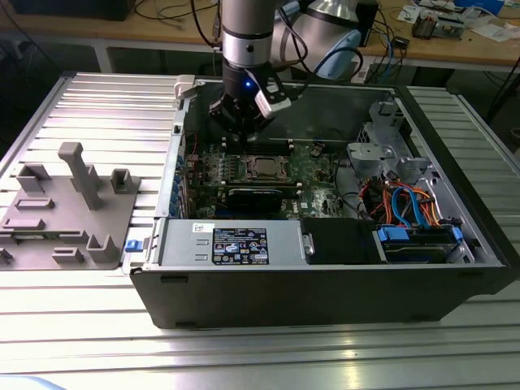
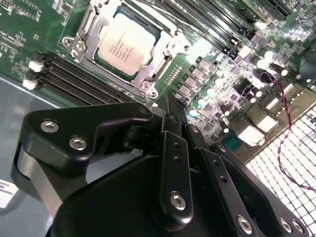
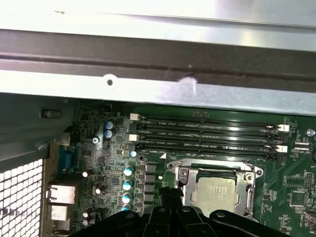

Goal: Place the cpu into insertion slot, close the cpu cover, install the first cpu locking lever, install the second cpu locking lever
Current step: 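Install the first cpu locking lever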

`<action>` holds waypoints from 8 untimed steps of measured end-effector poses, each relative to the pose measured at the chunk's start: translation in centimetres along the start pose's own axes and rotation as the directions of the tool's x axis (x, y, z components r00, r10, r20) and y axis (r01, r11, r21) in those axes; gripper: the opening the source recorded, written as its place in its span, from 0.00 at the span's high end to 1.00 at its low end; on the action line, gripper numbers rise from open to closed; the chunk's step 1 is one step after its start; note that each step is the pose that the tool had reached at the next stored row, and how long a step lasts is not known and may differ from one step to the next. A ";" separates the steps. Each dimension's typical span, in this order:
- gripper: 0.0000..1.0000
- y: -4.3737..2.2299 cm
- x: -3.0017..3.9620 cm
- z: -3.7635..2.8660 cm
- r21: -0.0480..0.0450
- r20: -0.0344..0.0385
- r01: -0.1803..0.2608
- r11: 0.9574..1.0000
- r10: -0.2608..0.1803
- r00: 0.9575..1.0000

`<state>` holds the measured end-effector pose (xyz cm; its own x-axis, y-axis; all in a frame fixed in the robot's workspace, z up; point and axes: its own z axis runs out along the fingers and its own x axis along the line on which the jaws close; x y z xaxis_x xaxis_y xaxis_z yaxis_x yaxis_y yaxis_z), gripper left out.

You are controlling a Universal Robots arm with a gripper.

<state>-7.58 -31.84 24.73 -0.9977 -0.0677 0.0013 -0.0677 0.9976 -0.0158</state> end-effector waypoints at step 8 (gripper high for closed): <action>0.89 0.51 1.18 -0.08 0.000 0.002 0.001 1.000 -0.001 1.000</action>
<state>-8.79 -31.41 24.80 -0.9976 -0.0689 -0.0004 -0.0689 0.9975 -0.0160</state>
